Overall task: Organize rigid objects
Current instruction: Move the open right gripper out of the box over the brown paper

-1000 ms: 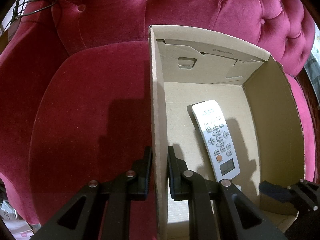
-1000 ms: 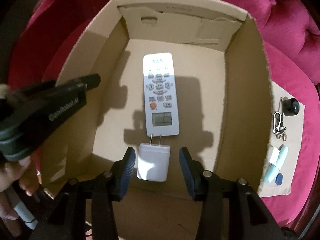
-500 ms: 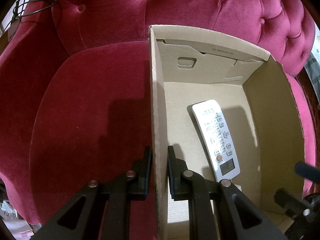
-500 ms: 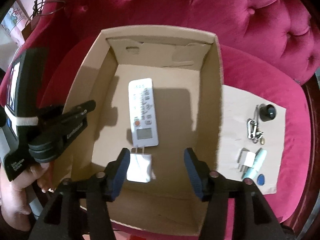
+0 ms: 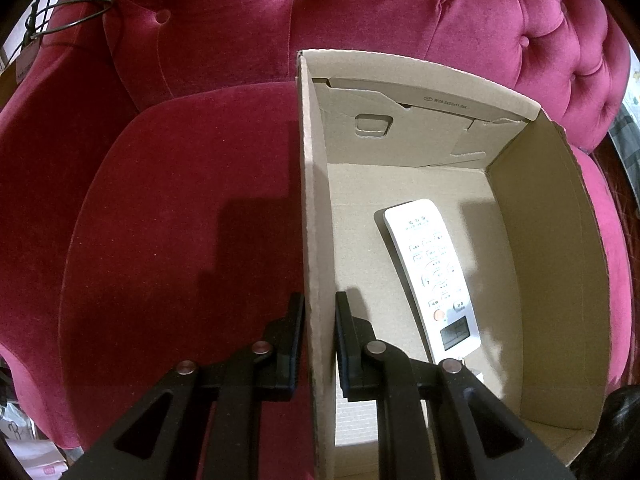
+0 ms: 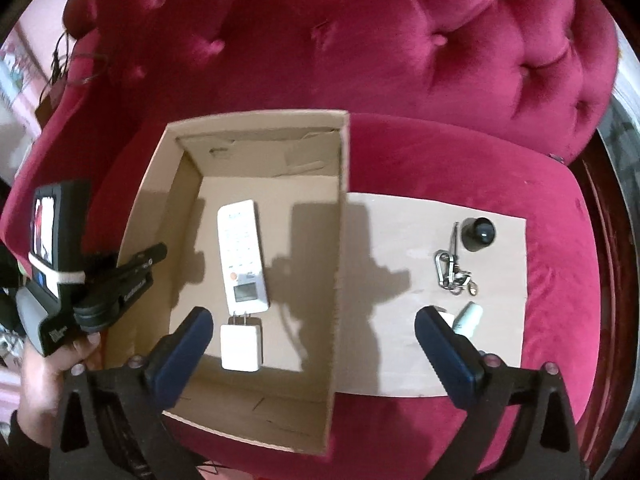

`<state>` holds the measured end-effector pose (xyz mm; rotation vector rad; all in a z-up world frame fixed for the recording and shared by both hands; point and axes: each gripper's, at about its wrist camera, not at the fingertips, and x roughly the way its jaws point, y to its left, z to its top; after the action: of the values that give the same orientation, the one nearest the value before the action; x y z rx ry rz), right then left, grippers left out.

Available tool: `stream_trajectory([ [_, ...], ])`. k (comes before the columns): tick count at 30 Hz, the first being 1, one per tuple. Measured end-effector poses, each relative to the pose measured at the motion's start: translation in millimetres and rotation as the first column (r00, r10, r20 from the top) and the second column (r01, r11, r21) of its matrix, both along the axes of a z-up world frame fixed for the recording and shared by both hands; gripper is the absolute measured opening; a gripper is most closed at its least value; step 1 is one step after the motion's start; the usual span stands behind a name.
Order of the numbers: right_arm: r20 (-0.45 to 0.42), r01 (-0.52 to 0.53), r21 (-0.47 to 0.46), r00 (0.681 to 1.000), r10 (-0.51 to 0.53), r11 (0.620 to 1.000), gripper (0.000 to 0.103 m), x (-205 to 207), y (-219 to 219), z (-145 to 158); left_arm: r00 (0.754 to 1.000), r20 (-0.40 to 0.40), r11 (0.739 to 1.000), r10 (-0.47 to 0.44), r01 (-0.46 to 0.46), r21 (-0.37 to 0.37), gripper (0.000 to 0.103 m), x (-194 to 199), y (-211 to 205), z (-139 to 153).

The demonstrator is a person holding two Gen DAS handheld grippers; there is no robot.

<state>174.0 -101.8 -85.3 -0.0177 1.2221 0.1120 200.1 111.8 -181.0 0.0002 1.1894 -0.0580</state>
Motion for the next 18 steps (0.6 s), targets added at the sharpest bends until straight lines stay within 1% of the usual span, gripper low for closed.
stream_trajectory([
  [5, 0.022, 0.038, -0.015, 0.999, -0.038, 0.999, 0.103, -1, -25, 10, 1.000, 0.000, 1.000, 0.000, 0.000, 0.001, 0.016, 0, -1, 0],
  [9, 0.026, 0.071, -0.023, 0.997, -0.071, 0.997, 0.103, -3, -46, 10, 1.000, -0.001, 1.000, 0.001, -0.001, 0.001, 0.016, 0, -1, 0],
  [18, 0.019, 0.152, -0.056, 0.988, -0.151, 0.987, 0.103, -15, -95, -4, 1.000, -0.001, 1.000, 0.002, -0.002, 0.004, 0.016, 0, -3, 0],
])
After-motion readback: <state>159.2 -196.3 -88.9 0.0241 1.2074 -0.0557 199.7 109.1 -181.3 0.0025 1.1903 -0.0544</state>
